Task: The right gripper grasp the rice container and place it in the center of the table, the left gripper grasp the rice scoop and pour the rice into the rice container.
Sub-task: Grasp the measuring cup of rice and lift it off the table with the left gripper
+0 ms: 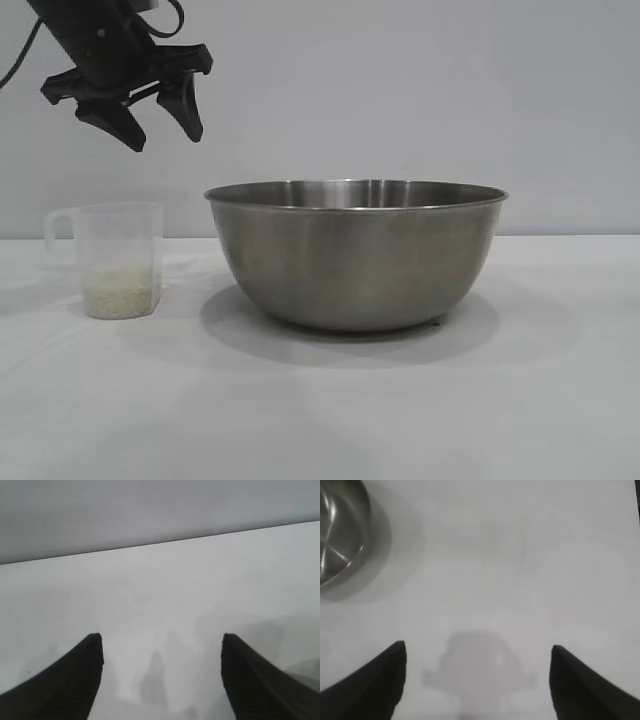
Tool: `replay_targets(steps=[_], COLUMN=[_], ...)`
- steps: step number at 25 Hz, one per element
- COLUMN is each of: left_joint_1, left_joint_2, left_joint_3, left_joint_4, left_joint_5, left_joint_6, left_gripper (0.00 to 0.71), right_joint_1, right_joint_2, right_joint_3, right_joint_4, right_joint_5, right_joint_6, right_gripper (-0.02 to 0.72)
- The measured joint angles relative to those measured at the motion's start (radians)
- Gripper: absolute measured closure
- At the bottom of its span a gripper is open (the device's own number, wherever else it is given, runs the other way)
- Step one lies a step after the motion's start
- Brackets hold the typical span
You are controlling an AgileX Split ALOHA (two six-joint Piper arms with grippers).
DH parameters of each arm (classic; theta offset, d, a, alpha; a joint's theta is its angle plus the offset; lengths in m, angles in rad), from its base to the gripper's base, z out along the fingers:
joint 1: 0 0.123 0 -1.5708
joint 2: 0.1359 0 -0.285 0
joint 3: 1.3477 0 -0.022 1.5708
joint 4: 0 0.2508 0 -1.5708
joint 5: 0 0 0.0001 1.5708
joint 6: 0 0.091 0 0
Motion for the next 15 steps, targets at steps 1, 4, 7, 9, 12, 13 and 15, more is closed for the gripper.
replay_targets(steps=[1,4,7,9,12,13,15], left_joint_1=[0.0,0.0,0.0,0.0,0.0,0.0,0.0], left_joint_2=[0.0,0.0,0.0,0.0,0.0,0.0,0.0], left_joint_3=[0.0,0.0,0.0,0.0,0.0,0.0,0.0], left_joint_4=[0.0,0.002,0.002,0.002,0.002,0.002,0.002], left_joint_5=[0.0,0.0,0.0,0.0,0.002,0.004,0.005], left_joint_6=[0.0,0.0,0.0,0.0,0.0,0.0,0.0], left_gripper=[0.289,0.289,0.289,0.289,0.289,0.289,0.289], right_joint_1=[0.0,0.0,0.0,0.0,0.0,0.0,0.0], right_joint_2=[-0.051,-0.227,-0.379,-0.469,-0.587,-0.621,-0.677], right_joint_3=[0.039,0.147,0.241,0.296,0.355,0.372,0.398], right_joint_4=[0.0,0.0,0.006,0.018,0.024,0.025,0.025], right_joint_5=[0.0,0.002,-0.022,-0.051,-0.09,-0.094,-0.105], right_joint_6=[0.003,0.007,0.007,0.007,0.008,0.008,0.004], right_gripper=[0.198,0.198,0.198,0.198,0.198,0.198,0.198])
